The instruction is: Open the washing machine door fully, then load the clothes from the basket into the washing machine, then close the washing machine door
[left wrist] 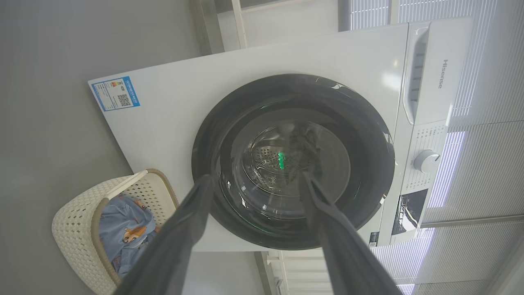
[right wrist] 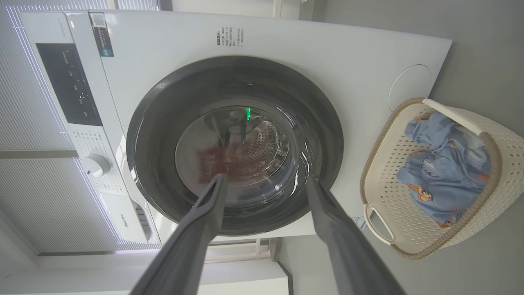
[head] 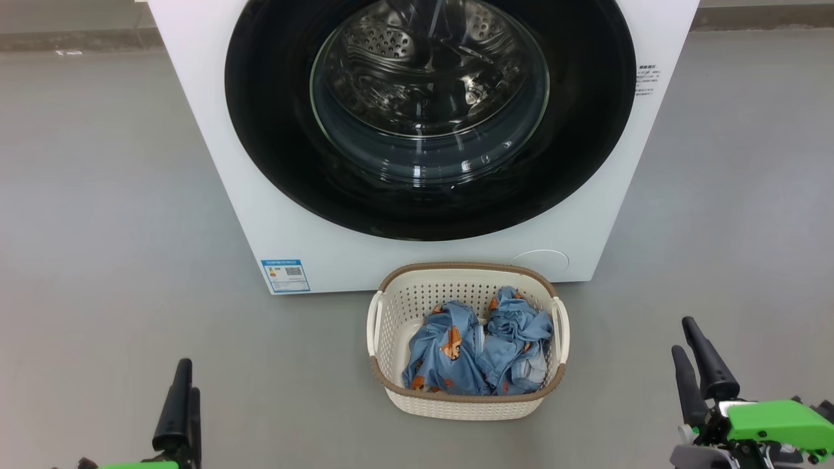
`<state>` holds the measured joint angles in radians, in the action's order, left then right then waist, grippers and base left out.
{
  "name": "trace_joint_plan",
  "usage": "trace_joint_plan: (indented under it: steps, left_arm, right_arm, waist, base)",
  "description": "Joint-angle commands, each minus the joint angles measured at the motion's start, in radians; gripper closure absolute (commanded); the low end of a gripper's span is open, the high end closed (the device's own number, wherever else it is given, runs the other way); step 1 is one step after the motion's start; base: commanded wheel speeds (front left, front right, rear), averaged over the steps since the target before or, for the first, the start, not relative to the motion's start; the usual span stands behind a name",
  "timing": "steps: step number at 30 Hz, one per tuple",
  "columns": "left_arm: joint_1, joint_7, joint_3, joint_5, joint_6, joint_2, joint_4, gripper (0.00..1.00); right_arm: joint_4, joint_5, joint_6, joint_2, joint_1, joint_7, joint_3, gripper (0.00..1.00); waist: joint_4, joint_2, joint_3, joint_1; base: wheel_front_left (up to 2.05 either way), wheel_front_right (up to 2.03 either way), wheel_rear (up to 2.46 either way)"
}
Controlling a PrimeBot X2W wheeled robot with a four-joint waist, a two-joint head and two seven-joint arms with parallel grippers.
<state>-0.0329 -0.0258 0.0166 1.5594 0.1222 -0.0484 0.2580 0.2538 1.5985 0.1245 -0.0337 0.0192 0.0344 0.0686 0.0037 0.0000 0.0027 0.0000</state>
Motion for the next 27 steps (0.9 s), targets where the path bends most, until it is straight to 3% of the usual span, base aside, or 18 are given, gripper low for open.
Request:
trace_joint_plan:
  steps: [1,11,27]
  left_arm:
    - [-0.044,0.014,0.002,-0.022,0.002,-0.025,-0.038,0.00]
    - [-0.053,0.043,-0.033,-0.087,0.003,-0.053,-0.032,0.00]
    - [-0.071,0.091,-0.039,-0.419,-0.014,-0.074,-0.008,0.00]
  right_arm:
    - [-0.037,-0.032,0.002,-0.020,0.062,-0.014,-0.018,0.00]
    - [-0.043,-0.140,0.002,-0.060,0.081,-0.055,-0.079,0.00]
    - [-0.028,-0.395,0.003,-0.088,0.112,-0.103,-0.130,0.00]
  waist:
    - [0.000,0.0000,-0.001,0.0000]
    - [0.000,0.0000,-0.004,0.0000]
    - [0.001,0.0000,-0.006,0.0000]
  base:
    - [0.00,0.00,0.00]
    - [0.00,0.00,0.00]
    - [0.00,0.00,0.00]
